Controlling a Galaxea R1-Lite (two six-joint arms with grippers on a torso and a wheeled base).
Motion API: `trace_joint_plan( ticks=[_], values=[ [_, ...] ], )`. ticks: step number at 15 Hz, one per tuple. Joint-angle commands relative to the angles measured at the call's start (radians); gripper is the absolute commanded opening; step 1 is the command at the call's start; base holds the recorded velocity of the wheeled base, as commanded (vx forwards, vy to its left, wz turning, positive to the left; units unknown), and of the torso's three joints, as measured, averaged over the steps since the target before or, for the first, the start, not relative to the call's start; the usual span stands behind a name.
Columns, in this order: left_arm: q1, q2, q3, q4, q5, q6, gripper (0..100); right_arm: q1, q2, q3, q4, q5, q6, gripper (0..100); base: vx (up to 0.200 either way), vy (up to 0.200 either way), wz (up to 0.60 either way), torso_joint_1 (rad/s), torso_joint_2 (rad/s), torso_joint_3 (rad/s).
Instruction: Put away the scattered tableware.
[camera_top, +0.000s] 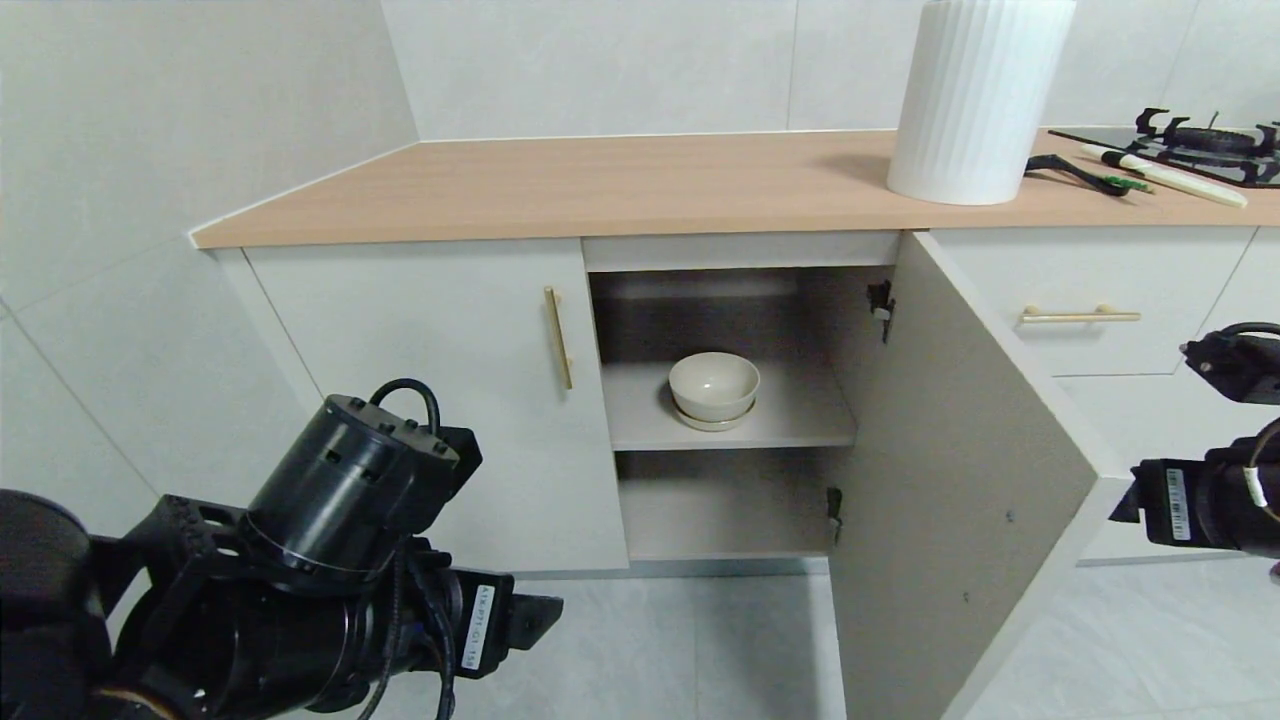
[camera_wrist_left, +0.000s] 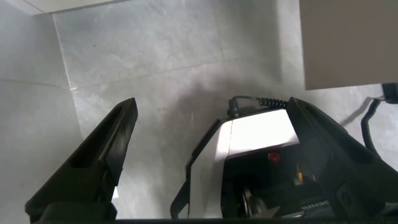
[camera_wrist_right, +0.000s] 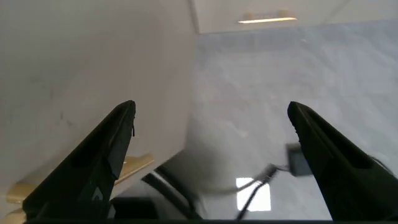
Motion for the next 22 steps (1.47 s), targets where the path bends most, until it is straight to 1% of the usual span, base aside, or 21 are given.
trace_joint_plan(
  ticks=[1, 3, 4, 6, 8, 9, 11, 12, 14, 16, 17, 19, 21, 22],
  values=[
    [0.000, -0.001, 0.000, 0.000, 0.001, -0.001, 100, 0.056, 0.042, 0.042, -0.067, -0.001, 0.014, 100, 0.000, 0.000, 0.00, 0.000, 0.00, 0.000],
    [0.000, -0.004, 0.000, 0.000, -0.001, -0.001, 100, 0.101, 0.071, 0.088, -0.182, -0.003, 0.036, 100, 0.000, 0.000, 0.00, 0.000, 0.00, 0.000],
    [0.000, -0.004, 0.000, 0.000, -0.001, -0.001, 100, 0.109, 0.076, 0.091, -0.196, -0.003, 0.043, 100, 0.000, 0.000, 0.00, 0.000, 0.00, 0.000],
    [-0.001, -0.005, 0.000, 0.000, -0.001, -0.001, 100, 0.170, 0.133, 0.096, -0.260, -0.003, 0.138, 100, 0.000, 0.000, 0.00, 0.000, 0.00, 0.000],
    [0.000, -0.007, 0.000, 0.000, -0.001, -0.001, 100, 0.179, 0.164, 0.094, -0.282, 0.002, 0.143, 100, 0.000, 0.000, 0.00, 0.000, 0.00, 0.000],
    [-0.001, -0.017, 0.006, 0.000, -0.002, 0.002, 100, 0.193, 0.208, 0.094, -0.334, 0.000, 0.143, 100, 0.000, 0.000, 0.00, 0.000, 0.00, 0.000],
    [0.002, -0.025, 0.000, 0.000, -0.002, -0.002, 100, 0.201, 0.246, 0.091, -0.372, 0.002, 0.141, 100, 0.000, 0.000, 0.00, 0.000, 0.00, 0.000],
    [0.006, -0.042, -0.002, -0.002, -0.002, -0.014, 100, 0.201, 0.275, 0.079, -0.400, 0.005, 0.138, 100, 0.000, 0.000, 0.00, 0.000, 0.00, 0.000],
    [0.008, -0.051, -0.005, -0.005, 0.001, -0.017, 100, 0.199, 0.335, 0.056, -0.445, 0.036, 0.135, 100, 0.000, 0.000, 0.00, 0.000, 0.00, 0.000],
    [0.009, -0.051, -0.003, -0.042, 0.004, -0.017, 100, 0.199, 0.397, 0.025, -0.488, 0.059, 0.129, 100, 0.000, 0.000, 0.00, 0.000, 0.00, 0.000],
    [0.011, -0.051, 0.000, -0.048, 0.004, -0.017, 100, 0.199, 0.404, 0.010, -0.492, 0.060, 0.129, 100, 0.000, 0.000, 0.00, 0.000, 0.00, 0.000],
    [0.011, -0.050, 0.003, -0.063, 0.007, -0.016, 100, 0.199, 0.480, -0.073, -0.494, 0.077, 0.128, 100, 0.000, 0.000, 0.00, 0.000, 0.00, 0.000],
    [0.011, -0.051, 0.003, -0.063, 0.002, -0.017, 100, 0.199, 0.512, -0.087, -0.495, 0.077, 0.134, 100, 0.000, 0.000, 0.00, 0.000, 0.00, 0.000],
    [0.011, -0.044, 0.004, -0.063, 0.001, -0.017, 100, 0.199, 0.550, -0.088, -0.520, 0.075, 0.140, 100, 0.000, 0.000, 0.00, 0.000, 0.00, 0.000]
  ],
)
